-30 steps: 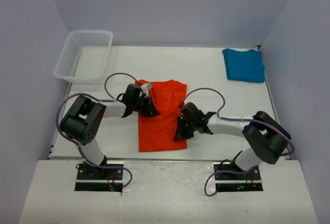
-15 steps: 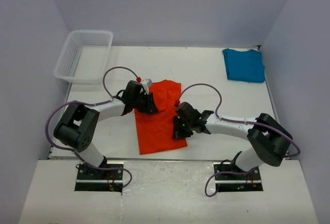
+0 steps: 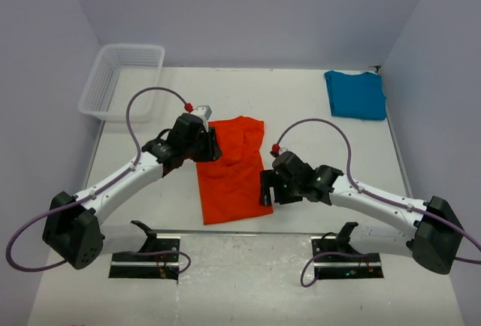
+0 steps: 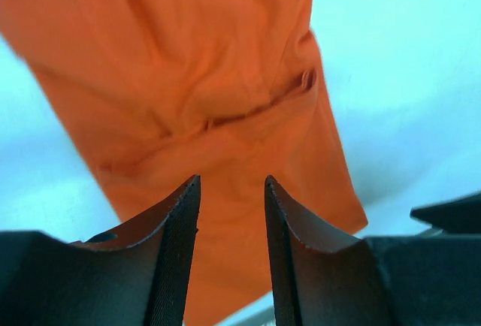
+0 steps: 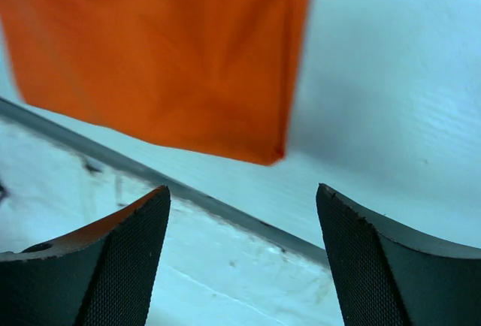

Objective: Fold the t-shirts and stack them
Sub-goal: Grab one side of the 2/3 rectangular tshirt with both arms

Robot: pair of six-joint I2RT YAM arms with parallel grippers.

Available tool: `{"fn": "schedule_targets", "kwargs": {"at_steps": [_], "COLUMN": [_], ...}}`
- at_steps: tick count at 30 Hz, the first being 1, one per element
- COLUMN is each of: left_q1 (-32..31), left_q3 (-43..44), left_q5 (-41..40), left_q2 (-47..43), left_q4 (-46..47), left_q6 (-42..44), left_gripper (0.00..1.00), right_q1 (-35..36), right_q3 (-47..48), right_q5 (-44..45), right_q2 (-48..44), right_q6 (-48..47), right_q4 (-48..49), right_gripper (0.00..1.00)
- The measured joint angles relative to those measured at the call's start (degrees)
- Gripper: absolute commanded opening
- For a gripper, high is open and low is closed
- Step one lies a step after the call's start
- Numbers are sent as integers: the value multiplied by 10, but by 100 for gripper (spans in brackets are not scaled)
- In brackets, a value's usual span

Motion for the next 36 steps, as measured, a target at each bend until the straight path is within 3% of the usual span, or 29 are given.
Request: {"fn": "schedule_targets", "kwargs": {"at_steps": [6, 12, 20, 36], "left_q1": [-48, -87, -119, -137], "left_q3": [-90, -116, -132, -146], "left_q5": [-18, -32, -46, -70], "left_q2": [-93, -134, -151, -162], "left_q4": [-87, -142, -164, -202], "left_q6": [-87, -141, -184, -225], "left_gripper": [45, 46, 46, 46], "right_q1": [-16, -45, -76, -56], "right_q3": [-118, -139, -140, -229], "right_q5": [-7, -32, -71, -94], "right_q2": [-10, 4, 36, 45], "right_q6": [20, 28, 54, 209], "right_q4": [12, 78, 156, 358], "right_gripper": [86, 86, 78, 67]}}
